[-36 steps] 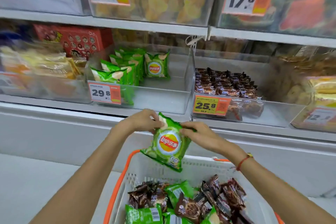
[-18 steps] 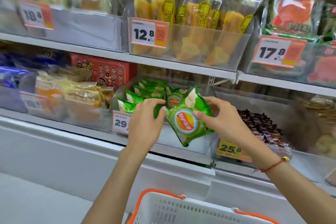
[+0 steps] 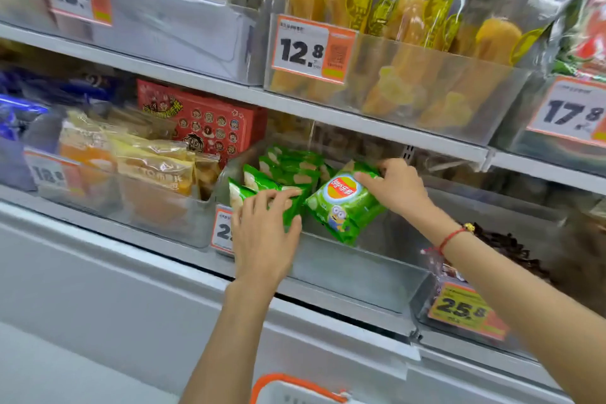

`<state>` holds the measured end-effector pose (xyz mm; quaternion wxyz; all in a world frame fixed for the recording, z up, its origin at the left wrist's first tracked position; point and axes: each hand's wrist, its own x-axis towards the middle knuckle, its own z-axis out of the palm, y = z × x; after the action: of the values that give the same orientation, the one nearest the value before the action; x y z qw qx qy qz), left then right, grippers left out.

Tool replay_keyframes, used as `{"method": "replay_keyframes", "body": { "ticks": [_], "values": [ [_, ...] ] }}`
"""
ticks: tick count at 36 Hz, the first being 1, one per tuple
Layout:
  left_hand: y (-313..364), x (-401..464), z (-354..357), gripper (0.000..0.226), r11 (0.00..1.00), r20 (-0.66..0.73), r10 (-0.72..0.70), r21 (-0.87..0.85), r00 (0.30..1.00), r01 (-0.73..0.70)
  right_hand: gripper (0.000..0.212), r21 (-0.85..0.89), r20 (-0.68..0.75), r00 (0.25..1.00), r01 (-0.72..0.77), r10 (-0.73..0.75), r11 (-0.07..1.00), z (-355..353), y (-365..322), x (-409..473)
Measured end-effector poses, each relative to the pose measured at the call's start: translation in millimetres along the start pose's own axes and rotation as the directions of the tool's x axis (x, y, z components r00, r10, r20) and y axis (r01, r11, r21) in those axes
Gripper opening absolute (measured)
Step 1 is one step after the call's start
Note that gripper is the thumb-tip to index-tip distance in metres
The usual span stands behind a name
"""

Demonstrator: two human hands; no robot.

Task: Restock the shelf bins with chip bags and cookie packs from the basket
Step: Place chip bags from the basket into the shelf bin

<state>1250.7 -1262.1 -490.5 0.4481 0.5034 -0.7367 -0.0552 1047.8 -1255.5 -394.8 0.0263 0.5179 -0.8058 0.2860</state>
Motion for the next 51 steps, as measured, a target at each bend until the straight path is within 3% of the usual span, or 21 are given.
{"method": "replay_keyframes", "body": {
  "ticks": [4,7,11,13,16,21,24,30,40,45,51],
  "values": [
    [4.7,1.8,6.4,0.037,0.999,-0.032,-0.034,-0.003,0.999,0.034,0.054,-0.062,0.132,0.990,0.059,-0.051,0.996,17.8,0.8,24.6],
    [7.2,2.2,10.3,0.038,0.999,-0.039,-0.050,-0.013,0.998,0.050,0.047,0.001,0.211,0.966,0.151,-0.148,0.989,38.4,3.1,29.6],
    [4.8,1.3,14.3,0.037,0.998,-0.066,-0.052,-0.044,0.996,0.049,0.039,0.094,0.128,0.969,0.199,-0.210,0.976,62.9,4.6,36.3],
    [3.9,2.0,13.1,0.038,0.997,-0.066,-0.051,-0.066,0.997,0.047,0.038,-0.006,0.094,0.972,0.218,-0.216,0.976,72.5,9.4,38.3],
    [3.5,3.0,9.9,0.039,0.996,-0.041,-0.056,-0.072,0.998,0.053,0.045,-0.300,0.095,0.959,0.284,-0.268,0.910,83.0,14.9,32.5],
    [4.4,2.1,8.8,0.038,0.994,-0.049,-0.063,-0.097,0.997,0.058,0.085,-0.439,0.191,0.927,0.376,-0.324,0.816,85.1,9.6,26.4],
    [4.7,1.8,8.9,0.038,0.993,-0.049,-0.072,-0.096,0.996,0.067,0.076,-0.532,0.176,0.905,0.418,-0.387,0.736,81.8,16.2,32.9],
    [3.6,1.3,12.1,0.037,0.991,-0.063,-0.069,-0.115,0.996,0.062,0.076,-0.500,0.148,0.921,0.385,-0.361,0.776,80.0,15.0,42.0],
    [5.0,0.5,11.8,0.035,0.993,-0.032,-0.076,-0.097,0.997,0.073,0.078,-0.536,0.197,0.909,0.413,-0.366,0.737,90.1,15.8,33.8],
    [5.3,0.8,7.6,0.036,0.996,-0.028,-0.043,-0.080,0.999,0.041,0.086,-0.459,0.277,0.901,0.428,-0.333,0.778,76.1,9.8,38.4],
    [13.0,-0.4,5.1,0.044,0.997,-0.077,-0.047,-0.061,0.996,0.042,0.081,-0.301,0.260,0.891,0.440,-0.371,0.846,52.1,8.2,21.6]
  ]
}}
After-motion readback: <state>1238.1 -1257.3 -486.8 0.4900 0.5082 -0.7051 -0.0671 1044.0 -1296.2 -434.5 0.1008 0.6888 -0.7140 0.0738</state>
